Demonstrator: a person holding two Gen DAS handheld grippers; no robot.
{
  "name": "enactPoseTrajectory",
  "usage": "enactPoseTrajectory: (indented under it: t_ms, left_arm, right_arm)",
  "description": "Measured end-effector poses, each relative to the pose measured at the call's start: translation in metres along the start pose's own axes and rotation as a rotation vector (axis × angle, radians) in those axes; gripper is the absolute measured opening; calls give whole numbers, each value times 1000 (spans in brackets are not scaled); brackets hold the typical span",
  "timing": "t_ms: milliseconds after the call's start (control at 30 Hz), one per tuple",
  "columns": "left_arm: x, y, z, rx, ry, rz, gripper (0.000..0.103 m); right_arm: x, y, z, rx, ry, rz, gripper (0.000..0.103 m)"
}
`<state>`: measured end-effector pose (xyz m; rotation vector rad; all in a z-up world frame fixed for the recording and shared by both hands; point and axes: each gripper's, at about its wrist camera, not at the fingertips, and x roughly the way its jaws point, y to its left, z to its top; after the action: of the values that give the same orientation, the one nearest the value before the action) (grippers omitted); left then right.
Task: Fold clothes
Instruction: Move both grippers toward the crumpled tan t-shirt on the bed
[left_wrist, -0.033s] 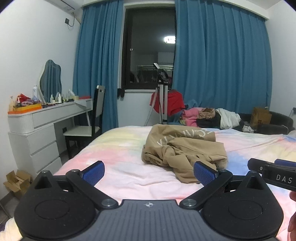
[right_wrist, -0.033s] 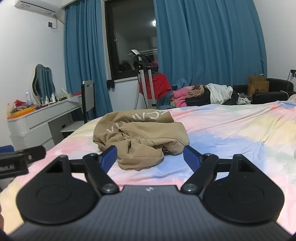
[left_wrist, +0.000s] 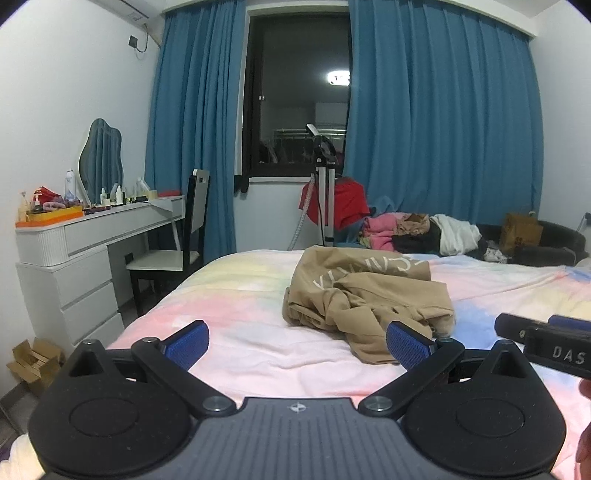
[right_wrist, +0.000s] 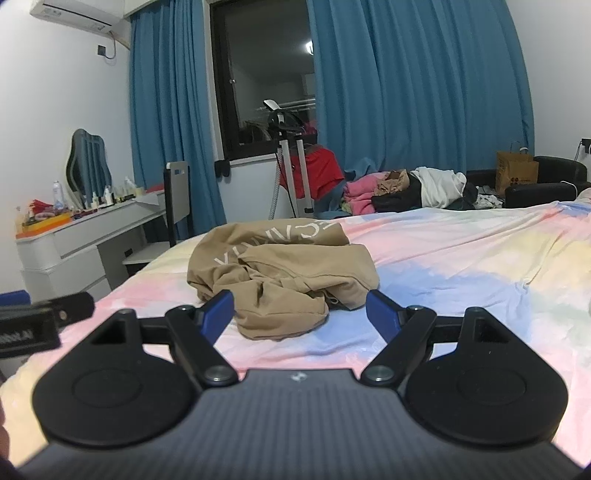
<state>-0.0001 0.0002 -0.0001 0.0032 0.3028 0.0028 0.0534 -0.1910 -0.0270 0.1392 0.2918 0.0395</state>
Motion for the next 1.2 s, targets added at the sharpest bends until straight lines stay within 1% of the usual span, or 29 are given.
enactPoseTrajectory:
  t_ms: [267,367,433,500,533,567,600,667,733,900,1100,1200]
  left_arm:
    - [1,1,0,25,6,14,103]
    - [11,1,-1,20,15,13,103]
    - [14,-1,-1,25,15,16,103]
    - [15,-1,-1,28,14,15,103]
    - [16,-1,-2,29,14,11,103]
    - [17,-1,-2,30,12,4,103]
    - [16,-1,-2,31,12,-1,103]
    - [16,-2,-2,33,13,-10,103]
    - [15,-3,-2,35,11,-11,103]
    - [14,-6,-3,52,-8,14,103]
    - [17,-8,-6,63,4,10,103]
    - [18,-9,-7,64,-1,12,103]
  right_arm:
    - [0,-1,4,21,-27,22,79]
    - [-2,-1,5,19,-45,17,79]
    - [-2,0,4,14,-47,14,71]
    - [-1,0,3,8,-49,11,55]
    - [-1,1,3,5,-50,10,34]
    - [-1,1,3,3,-51,9,17]
    - [-1,2,2,0,-52,7,14]
    - [0,3,2,-5,-54,4,12]
    - [0,4,1,-11,-56,1,12]
    - [1,6,-1,-24,-61,-6,12]
    - [0,7,1,-41,-41,-11,12]
    - [0,3,4,-17,-27,-17,12]
